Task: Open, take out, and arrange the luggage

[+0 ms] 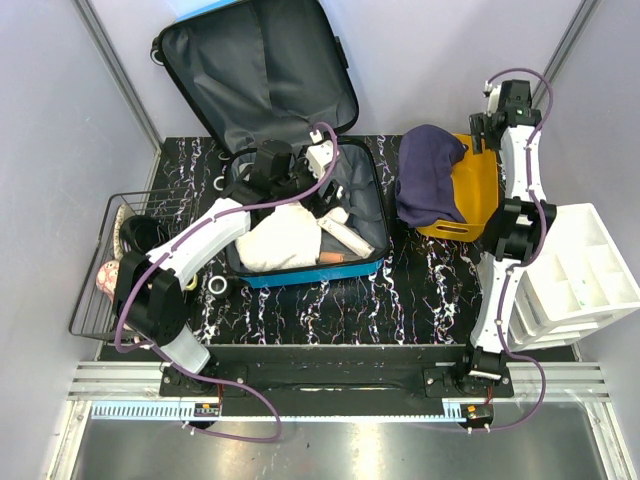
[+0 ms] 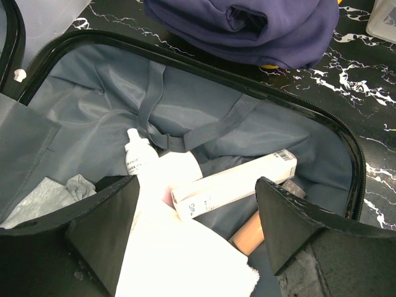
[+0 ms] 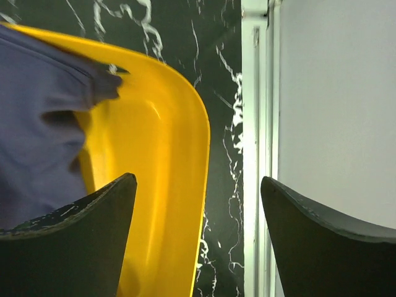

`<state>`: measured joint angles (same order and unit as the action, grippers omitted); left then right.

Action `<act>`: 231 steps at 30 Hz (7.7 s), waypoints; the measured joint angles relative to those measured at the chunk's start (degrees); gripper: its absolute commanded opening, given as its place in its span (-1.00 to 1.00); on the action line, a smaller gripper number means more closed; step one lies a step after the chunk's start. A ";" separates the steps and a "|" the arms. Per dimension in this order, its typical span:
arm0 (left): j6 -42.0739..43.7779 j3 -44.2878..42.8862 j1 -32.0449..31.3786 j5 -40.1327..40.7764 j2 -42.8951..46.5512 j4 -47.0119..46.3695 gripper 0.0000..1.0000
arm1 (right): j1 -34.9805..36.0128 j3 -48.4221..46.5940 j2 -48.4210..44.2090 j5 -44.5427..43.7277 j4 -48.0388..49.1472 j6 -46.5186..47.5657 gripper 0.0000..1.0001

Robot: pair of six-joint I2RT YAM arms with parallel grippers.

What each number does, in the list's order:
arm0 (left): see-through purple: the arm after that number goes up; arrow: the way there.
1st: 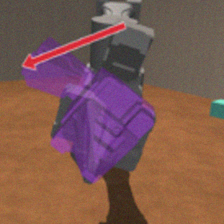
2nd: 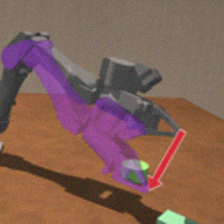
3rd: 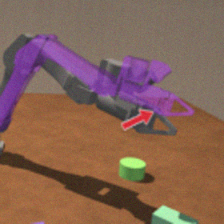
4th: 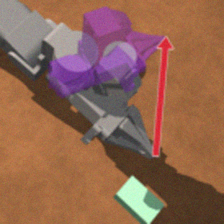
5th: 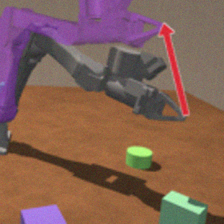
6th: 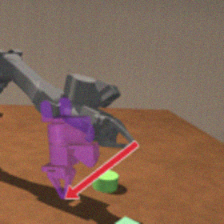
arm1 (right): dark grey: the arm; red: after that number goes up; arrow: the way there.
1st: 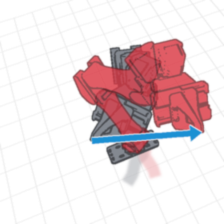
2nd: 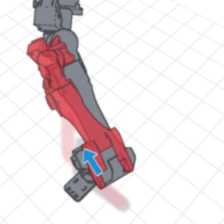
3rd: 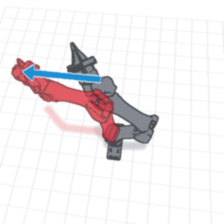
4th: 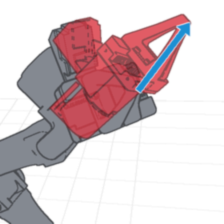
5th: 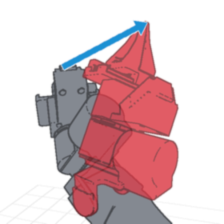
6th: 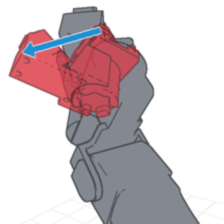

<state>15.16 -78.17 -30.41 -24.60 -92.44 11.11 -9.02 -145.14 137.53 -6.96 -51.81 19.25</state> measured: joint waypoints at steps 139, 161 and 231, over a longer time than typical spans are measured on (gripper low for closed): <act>32.02 -39.74 -22.21 1.46 -44.41 -0.24 -1.00 | 3.56 5.22 -1.97 8.94 -12.81 3.98 -1.00; 32.83 -38.25 -22.25 3.85 -43.15 -0.70 -0.19 | 2.25 14.84 -2.89 7.50 -6.43 13.99 -0.98; 18.34 -19.80 20.00 5.29 -14.56 29.81 0.56 | 3.32 8.52 -1.73 39.50 -9.31 20.57 1.00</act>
<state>33.50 -97.97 -10.41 -19.31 -107.00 40.93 -5.69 -136.62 135.81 32.53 -61.12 39.81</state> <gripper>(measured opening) 0.785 0.994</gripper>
